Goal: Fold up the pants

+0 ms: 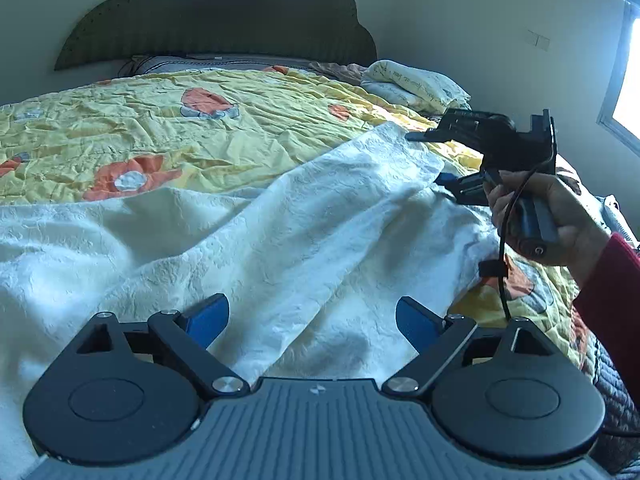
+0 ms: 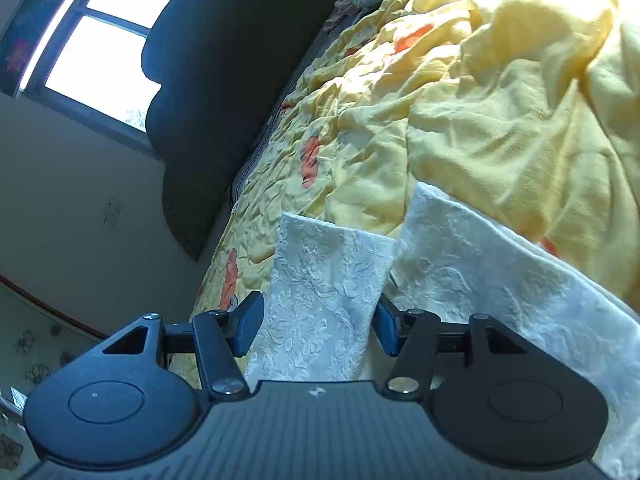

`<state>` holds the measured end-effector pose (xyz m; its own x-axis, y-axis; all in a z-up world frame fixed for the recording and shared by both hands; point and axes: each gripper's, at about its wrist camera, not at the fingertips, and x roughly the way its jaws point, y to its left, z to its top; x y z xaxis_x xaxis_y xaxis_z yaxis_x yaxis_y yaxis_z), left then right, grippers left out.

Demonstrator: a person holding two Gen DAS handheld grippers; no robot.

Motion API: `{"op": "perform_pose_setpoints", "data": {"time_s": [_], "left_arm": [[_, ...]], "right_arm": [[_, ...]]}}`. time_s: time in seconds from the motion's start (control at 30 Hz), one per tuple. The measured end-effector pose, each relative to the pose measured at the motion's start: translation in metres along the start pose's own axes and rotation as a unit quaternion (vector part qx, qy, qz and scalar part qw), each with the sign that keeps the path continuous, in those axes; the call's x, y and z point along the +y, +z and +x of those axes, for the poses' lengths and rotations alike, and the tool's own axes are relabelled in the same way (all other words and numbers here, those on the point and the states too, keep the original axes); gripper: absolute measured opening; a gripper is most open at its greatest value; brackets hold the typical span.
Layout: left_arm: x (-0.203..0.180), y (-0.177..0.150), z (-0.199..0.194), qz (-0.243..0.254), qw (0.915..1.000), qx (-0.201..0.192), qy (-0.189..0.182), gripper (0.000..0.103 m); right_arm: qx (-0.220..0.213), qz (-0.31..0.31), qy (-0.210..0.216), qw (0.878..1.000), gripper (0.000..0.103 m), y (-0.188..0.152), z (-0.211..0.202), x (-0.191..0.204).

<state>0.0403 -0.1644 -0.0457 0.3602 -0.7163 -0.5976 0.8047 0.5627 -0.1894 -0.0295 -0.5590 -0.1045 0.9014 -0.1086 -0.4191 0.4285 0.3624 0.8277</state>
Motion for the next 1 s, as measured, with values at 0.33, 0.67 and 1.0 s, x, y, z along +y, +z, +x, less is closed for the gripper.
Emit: {"op": "perform_pose_setpoints", "data": {"time_s": [0.33,0.67,1.0], "left_arm": [[-0.047,0.015,0.025,0.173,0.9758,0.016,0.133,0.085],[-0.042,0.023,0.019,0.132,0.9813,0.028,0.138,0.009],[-0.003,0.095,-0.062,-0.014,0.9668,-0.147,0.208,0.009]], "right_arm": [[-0.016,-0.032,0.106,0.994,0.005,0.019,-0.03,0.065],[-0.04,-0.083,0.141,0.986,0.005,0.022,-0.073,0.107],[-0.08,-0.119,0.246,0.958,0.006,0.034,-0.091,0.15]]}}
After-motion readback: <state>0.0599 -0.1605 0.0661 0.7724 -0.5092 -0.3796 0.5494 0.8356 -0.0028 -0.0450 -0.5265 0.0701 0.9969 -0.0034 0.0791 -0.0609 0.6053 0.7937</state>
